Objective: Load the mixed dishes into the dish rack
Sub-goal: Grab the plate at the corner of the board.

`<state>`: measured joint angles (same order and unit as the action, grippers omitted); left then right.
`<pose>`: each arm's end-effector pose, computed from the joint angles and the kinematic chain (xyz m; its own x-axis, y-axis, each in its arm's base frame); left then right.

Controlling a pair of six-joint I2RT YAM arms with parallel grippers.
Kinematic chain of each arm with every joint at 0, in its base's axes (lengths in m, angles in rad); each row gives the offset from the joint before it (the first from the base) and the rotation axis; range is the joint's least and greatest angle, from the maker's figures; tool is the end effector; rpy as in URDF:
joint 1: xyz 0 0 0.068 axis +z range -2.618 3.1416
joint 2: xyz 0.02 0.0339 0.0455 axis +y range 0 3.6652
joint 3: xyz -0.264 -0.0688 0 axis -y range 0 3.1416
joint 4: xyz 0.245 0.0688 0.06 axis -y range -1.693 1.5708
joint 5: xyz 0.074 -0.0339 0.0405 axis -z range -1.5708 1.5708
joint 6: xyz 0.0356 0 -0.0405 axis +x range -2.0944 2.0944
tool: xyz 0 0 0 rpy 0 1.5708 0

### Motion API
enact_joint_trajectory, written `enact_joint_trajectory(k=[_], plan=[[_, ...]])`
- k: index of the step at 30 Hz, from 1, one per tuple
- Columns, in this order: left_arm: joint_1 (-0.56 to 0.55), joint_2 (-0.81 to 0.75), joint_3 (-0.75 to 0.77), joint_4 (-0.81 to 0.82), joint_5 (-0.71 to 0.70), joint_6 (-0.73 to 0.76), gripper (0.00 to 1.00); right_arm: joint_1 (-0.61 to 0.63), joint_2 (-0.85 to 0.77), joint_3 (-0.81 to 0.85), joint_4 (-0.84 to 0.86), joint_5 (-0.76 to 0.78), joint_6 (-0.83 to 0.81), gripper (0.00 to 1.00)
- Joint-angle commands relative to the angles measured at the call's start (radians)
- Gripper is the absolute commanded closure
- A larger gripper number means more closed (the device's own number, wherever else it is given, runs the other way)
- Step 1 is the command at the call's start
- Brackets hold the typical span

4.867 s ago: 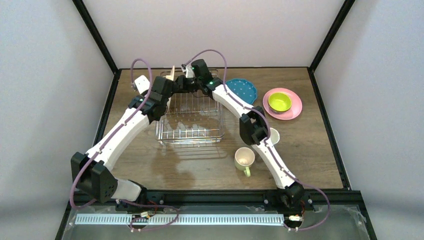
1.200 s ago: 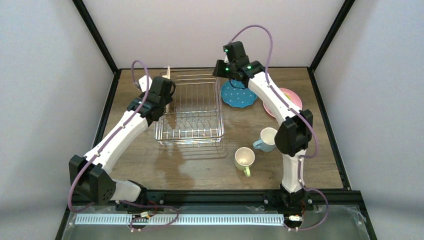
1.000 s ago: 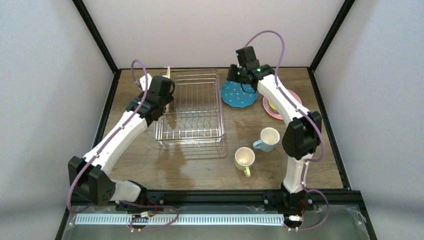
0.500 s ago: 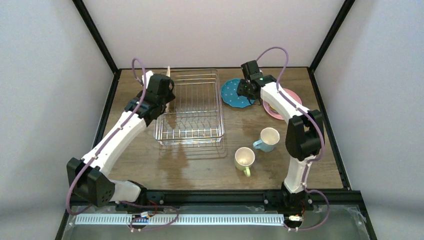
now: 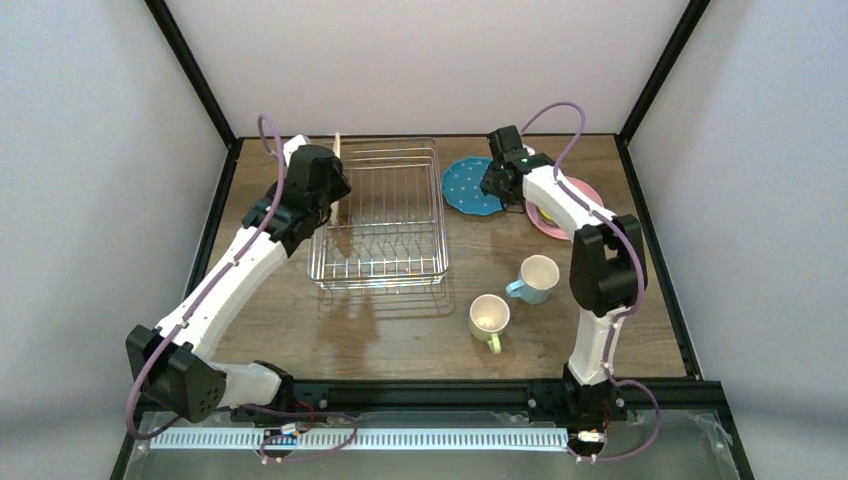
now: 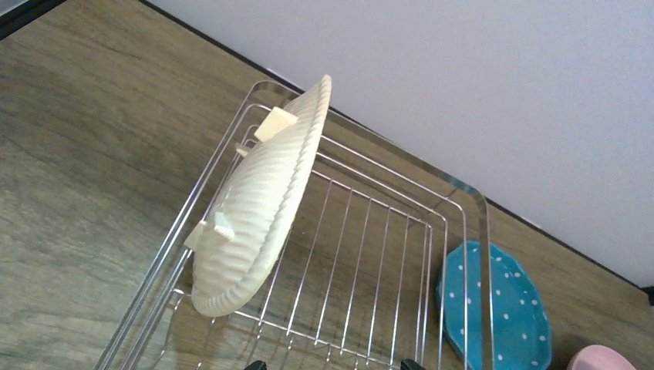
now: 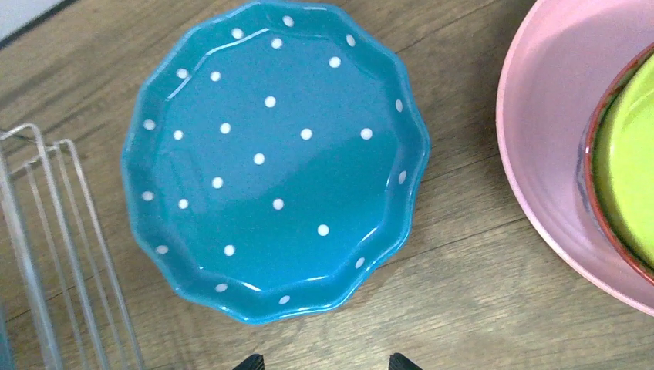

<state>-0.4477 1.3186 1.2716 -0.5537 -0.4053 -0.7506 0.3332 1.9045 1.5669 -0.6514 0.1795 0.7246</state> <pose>0.2672 -0.1128 0.3573 -0.4440 -0.4822 -0.7553 -0.2710 0.8757 -0.3997 0.3965 0.1305 0.2473 -0.7430 0.4330 -0.5103 0.3518 0.9014 0.2526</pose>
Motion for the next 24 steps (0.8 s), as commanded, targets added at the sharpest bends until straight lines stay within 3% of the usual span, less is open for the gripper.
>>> enact_joint_trajectory(k=[1, 24], plan=[[0.002, -0.020, -0.007, 0.041, 0.029, 0.031, 0.00, -0.013, 0.074, 0.030, -0.002, 0.045, 0.038, 0.08], [0.003, -0.033, -0.049, 0.138, 0.068, 0.047, 0.00, -0.083, 0.232, 0.112, 0.001, 0.053, 0.053, 0.09]])
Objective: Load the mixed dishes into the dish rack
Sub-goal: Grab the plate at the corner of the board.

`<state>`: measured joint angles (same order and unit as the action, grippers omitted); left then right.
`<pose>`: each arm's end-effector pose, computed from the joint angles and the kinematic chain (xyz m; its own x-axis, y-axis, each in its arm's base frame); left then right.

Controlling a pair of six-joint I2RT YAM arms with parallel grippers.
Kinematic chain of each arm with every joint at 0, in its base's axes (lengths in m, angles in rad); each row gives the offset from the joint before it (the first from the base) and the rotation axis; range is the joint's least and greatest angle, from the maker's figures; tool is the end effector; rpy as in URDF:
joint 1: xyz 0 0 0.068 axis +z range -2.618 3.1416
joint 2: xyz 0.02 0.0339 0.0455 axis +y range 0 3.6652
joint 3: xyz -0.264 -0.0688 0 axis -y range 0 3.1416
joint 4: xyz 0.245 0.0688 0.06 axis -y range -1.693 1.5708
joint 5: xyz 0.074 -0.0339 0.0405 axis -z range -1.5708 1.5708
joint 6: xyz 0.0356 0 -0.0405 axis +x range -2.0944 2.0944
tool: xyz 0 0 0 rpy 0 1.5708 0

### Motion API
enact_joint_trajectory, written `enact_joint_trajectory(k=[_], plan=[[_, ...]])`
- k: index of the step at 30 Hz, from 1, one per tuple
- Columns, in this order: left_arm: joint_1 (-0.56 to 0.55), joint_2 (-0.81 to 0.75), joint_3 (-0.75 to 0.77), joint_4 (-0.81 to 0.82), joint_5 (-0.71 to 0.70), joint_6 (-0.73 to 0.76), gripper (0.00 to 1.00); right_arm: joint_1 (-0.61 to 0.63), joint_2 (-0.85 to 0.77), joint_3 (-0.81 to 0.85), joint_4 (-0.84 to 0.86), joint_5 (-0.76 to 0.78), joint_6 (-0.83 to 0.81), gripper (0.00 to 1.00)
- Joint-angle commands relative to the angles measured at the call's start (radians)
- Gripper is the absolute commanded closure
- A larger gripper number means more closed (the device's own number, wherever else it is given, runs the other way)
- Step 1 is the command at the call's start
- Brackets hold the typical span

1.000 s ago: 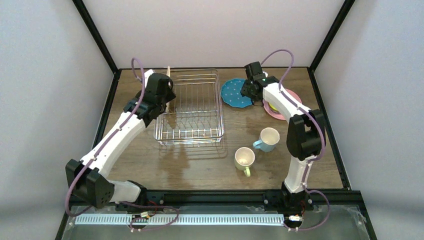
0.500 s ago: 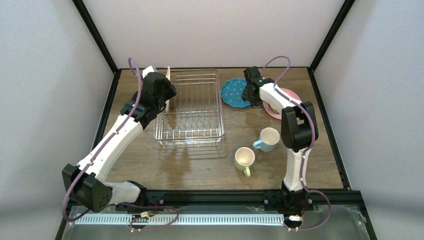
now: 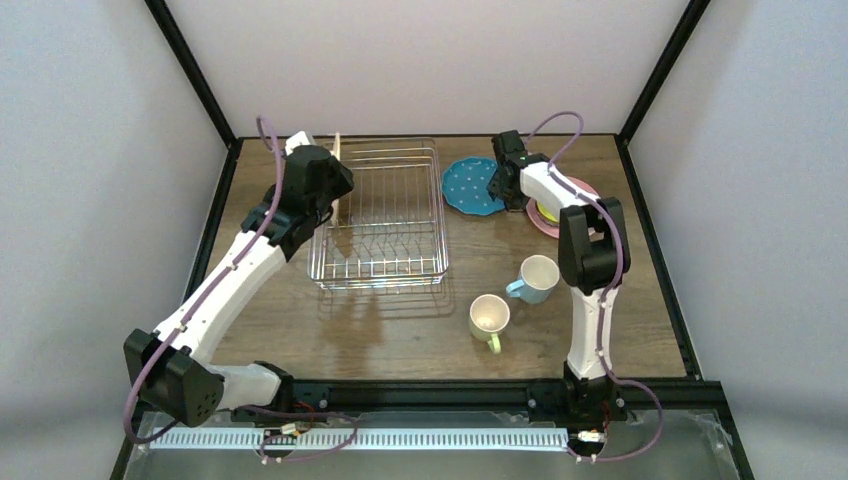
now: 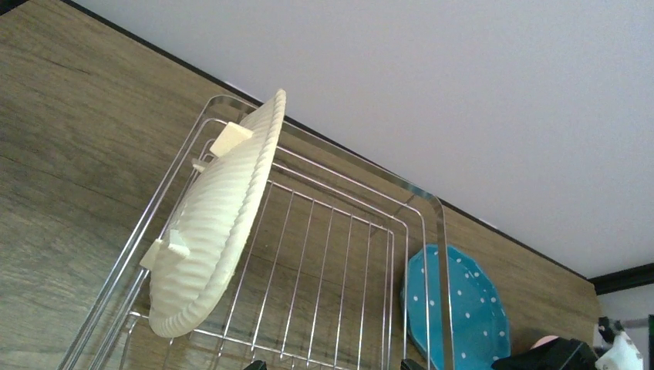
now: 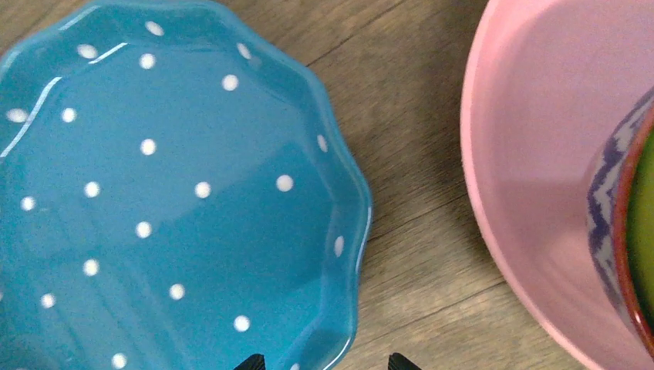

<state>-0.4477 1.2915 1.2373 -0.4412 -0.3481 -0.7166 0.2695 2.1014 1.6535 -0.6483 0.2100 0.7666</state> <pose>0.2664 -0.1144 0.3628 -0.4127 -0.4867 -0.7699 -0.1786 0.8721 -0.4556 0.4359 0.1127 0.1924 -0.7345 0.5010 -0.4578 0.4733 0.8616 0.1834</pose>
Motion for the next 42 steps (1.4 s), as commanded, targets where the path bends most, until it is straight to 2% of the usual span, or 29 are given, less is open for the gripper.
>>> enact_joint_trajectory(k=[1, 17, 27, 29, 32, 36, 38, 42], plan=[[0.001, -0.004, -0.014, 0.027, 0.011, 0.013, 0.00, -0.022, 0.038, 0.025, 0.002, 0.020, 0.010, 0.09], [0.002, 0.030, -0.019, 0.035, -0.002, 0.013, 0.00, -0.038, 0.146, 0.081, 0.023, -0.017, 0.007, 0.10], [0.003, 0.044, -0.020, 0.034, -0.014, 0.013, 0.00, -0.047, 0.191, 0.084, 0.026, -0.037, 0.009, 0.26], [0.002, 0.042, -0.019, 0.034, -0.017, 0.013, 0.00, -0.046, 0.196, 0.079, 0.023, -0.037, 0.005, 0.38], [0.002, 0.040, -0.020, 0.034, -0.020, 0.013, 0.00, -0.047, 0.201, 0.066, 0.015, -0.029, 0.005, 0.67], [0.002, 0.036, -0.021, 0.031, -0.022, 0.013, 0.00, -0.047, 0.200, 0.048, 0.007, -0.022, 0.008, 0.91], [0.002, 0.033, -0.021, 0.030, -0.022, 0.013, 0.00, -0.047, 0.197, 0.040, 0.007, -0.025, 0.009, 0.99], [0.002, 0.028, -0.023, 0.026, -0.023, 0.013, 0.00, -0.048, 0.186, 0.016, 0.021, -0.039, 0.013, 0.99]])
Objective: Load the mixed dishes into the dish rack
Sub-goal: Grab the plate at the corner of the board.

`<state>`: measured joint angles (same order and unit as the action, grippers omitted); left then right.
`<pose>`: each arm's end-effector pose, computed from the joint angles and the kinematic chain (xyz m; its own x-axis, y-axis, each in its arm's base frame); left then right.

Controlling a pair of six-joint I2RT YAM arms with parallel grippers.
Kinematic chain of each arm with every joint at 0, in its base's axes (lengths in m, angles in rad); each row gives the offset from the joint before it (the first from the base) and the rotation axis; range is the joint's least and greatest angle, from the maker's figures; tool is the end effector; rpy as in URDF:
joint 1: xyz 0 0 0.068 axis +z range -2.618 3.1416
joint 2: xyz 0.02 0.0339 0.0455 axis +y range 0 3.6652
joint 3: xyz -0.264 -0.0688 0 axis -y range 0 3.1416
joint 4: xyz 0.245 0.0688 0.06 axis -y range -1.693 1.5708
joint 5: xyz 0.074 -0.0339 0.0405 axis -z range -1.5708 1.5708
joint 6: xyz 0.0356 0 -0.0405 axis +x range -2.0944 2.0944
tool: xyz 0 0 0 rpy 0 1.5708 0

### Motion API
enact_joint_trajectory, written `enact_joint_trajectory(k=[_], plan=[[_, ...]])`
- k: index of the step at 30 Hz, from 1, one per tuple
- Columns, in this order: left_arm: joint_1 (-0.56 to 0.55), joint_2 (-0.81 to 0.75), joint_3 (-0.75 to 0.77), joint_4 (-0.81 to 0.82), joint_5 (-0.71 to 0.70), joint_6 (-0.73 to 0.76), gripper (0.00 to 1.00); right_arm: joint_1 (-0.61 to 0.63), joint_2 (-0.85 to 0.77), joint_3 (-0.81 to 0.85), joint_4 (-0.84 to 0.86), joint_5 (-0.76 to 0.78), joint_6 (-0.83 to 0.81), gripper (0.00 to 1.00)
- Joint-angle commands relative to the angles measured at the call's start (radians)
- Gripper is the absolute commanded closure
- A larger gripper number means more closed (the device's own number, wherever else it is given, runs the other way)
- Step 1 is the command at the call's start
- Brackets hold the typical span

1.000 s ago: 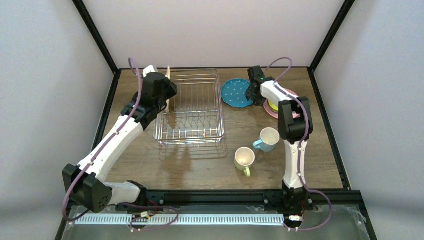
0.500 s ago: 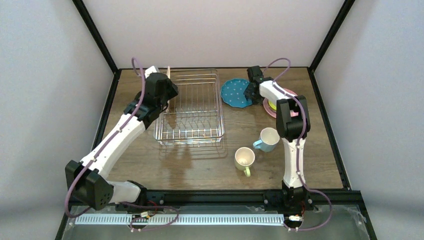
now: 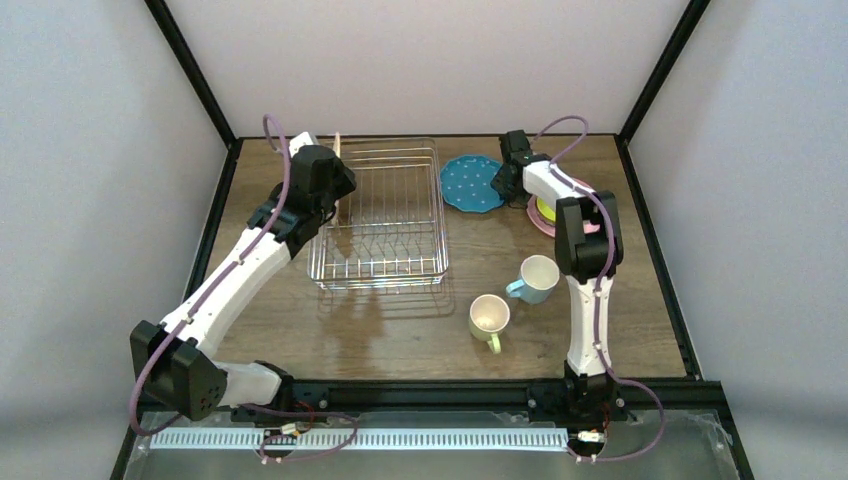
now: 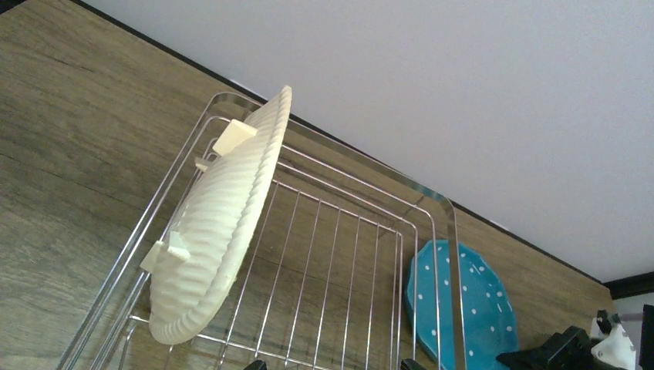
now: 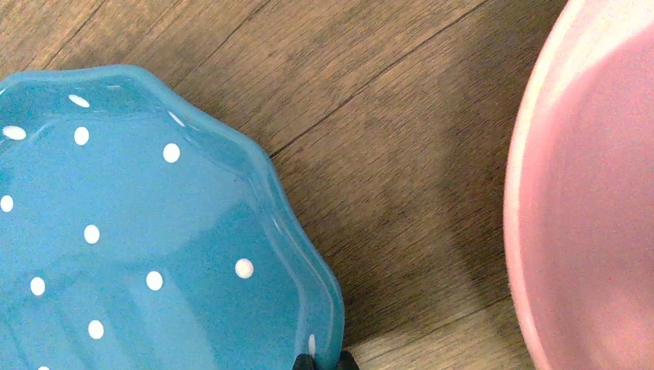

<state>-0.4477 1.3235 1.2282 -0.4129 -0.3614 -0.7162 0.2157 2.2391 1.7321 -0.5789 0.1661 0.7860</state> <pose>0.2747 -0.1180 0.3537 -0.4139 -0.4825 -0.7719 -0.1926 0.8752 -0.4438 0.4679 0.0965 0.1577 -0.7068 0.5595 -0.4329 0.5155 0.8264 0.2264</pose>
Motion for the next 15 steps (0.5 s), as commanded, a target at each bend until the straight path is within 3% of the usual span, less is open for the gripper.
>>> enact_joint_trajectory(k=[1, 15], plan=[[0.003, -0.005, -0.015, -0.004, -0.010, 0.012, 0.00, 0.006, 0.041, -0.071, -0.043, -0.001, -0.006, 0.99], [0.002, -0.005, -0.007, 0.006, 0.052, 0.023, 0.00, -0.002, -0.115, -0.125, 0.024, -0.084, -0.011, 0.99]])
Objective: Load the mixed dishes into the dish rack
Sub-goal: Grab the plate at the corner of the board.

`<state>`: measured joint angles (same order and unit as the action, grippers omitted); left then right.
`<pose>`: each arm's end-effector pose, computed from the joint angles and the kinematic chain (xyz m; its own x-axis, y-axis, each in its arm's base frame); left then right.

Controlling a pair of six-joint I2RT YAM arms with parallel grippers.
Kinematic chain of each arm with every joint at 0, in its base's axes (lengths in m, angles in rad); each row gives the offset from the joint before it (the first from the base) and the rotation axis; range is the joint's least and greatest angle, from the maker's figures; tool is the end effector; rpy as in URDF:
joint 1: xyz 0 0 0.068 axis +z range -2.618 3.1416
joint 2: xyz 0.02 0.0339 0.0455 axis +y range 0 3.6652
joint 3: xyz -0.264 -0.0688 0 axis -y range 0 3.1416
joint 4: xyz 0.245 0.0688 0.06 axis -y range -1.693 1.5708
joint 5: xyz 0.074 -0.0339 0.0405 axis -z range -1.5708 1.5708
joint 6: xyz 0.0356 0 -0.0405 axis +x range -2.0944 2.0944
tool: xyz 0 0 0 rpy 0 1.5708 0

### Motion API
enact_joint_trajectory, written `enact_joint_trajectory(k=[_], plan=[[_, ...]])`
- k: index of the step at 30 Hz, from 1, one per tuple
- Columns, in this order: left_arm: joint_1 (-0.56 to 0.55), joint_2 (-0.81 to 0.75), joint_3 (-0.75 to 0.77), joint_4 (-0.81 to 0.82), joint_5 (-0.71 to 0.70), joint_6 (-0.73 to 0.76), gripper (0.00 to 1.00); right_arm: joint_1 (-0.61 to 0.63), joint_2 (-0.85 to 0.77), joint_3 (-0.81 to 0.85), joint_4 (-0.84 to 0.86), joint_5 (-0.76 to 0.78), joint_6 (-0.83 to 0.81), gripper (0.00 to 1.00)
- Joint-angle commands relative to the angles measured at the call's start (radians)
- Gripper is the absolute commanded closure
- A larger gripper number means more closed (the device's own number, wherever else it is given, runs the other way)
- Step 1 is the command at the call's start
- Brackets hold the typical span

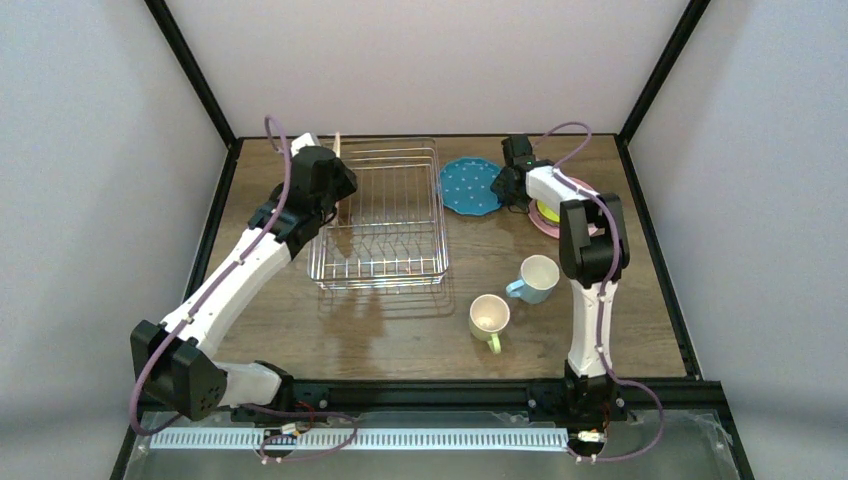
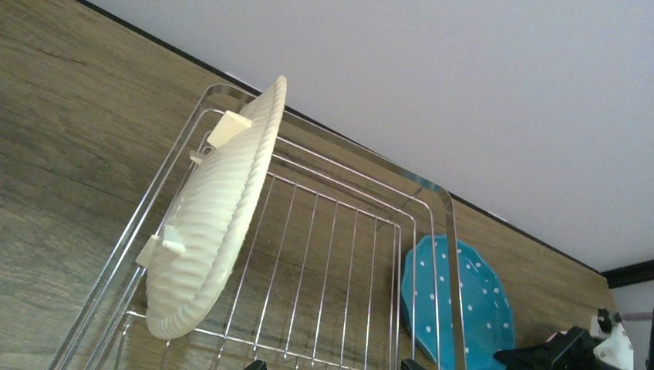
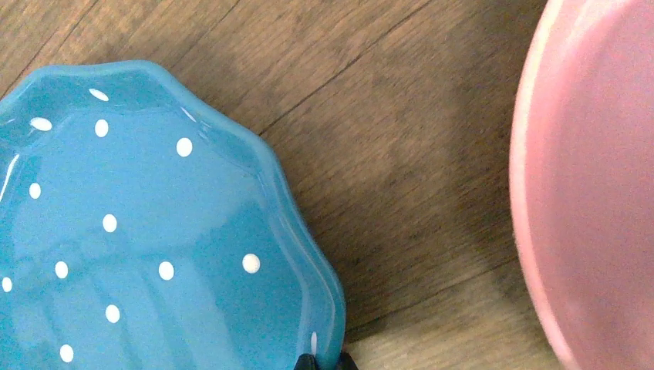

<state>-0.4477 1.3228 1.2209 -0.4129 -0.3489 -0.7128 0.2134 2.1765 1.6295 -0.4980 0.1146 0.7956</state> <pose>0.2744 -0.1183 0.3513 -0.4264 -0.4770 -0.7686 -0.1854 0.8777 -0.4419 0.4560 0.0946 0.1598 -0.7018 0.5740 -0.4219 0.4958 0.8188 0.2893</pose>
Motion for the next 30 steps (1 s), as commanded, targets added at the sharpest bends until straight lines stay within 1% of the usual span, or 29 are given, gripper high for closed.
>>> enact_joint_trajectory(k=[1, 7, 19, 30], plan=[[0.000, 0.001, 0.004, 0.008, 0.050, 0.022, 0.00, 0.001, -0.062, -0.025, -0.055, -0.038, -0.020, 0.99], [-0.009, 0.035, 0.041, 0.012, 0.118, 0.044, 0.00, -0.003, -0.120, -0.041, -0.051, -0.052, -0.008, 0.99], [-0.077, 0.140, 0.147, -0.003, 0.223, 0.095, 0.00, -0.027, -0.198, -0.078, -0.045, -0.064, 0.009, 0.99], [-0.138, 0.271, 0.214, -0.013, 0.332, 0.081, 0.00, -0.046, -0.222, -0.075, -0.050, -0.073, 0.024, 0.99]])
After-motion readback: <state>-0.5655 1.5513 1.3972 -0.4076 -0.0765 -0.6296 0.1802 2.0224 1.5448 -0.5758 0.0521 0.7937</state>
